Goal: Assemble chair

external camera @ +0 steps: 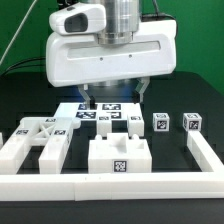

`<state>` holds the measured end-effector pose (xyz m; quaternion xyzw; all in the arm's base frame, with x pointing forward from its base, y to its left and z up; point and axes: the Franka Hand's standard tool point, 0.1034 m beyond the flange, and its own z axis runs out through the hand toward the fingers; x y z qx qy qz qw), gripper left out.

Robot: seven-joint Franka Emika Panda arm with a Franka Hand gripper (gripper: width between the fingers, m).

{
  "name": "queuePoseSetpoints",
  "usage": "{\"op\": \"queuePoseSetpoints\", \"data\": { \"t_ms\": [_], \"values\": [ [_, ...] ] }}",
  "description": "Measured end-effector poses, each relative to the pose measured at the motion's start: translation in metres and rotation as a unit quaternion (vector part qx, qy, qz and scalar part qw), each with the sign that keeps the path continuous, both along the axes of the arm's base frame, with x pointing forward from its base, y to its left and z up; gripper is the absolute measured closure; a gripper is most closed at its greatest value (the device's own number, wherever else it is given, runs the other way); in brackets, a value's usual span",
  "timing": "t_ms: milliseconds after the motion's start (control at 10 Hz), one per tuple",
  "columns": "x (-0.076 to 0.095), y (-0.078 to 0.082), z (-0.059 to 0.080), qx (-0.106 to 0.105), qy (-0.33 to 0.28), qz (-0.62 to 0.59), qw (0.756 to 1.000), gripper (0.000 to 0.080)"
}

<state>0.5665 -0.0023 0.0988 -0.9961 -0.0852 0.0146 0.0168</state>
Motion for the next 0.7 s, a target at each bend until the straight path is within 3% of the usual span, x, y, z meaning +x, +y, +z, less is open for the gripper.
{"op": "queuePoseSetpoints", "data": {
  "t_ms": [100, 300, 500, 700],
  "values": [
    [-0.001, -0.001, -0.002, 0.001, 0.002, -0.019, 1.0, 0.015],
    [-0.002, -0.022, -0.032, 0.002, 0.018, -0.087, 0.996, 0.015],
    [0.005, -0.033, -0.055, 0.0, -0.007, -0.062, 0.998, 0.015],
    [0.003, -0.028, -0.08, -0.001, -0.009, -0.061, 0.998, 0.015]
  ]
}}
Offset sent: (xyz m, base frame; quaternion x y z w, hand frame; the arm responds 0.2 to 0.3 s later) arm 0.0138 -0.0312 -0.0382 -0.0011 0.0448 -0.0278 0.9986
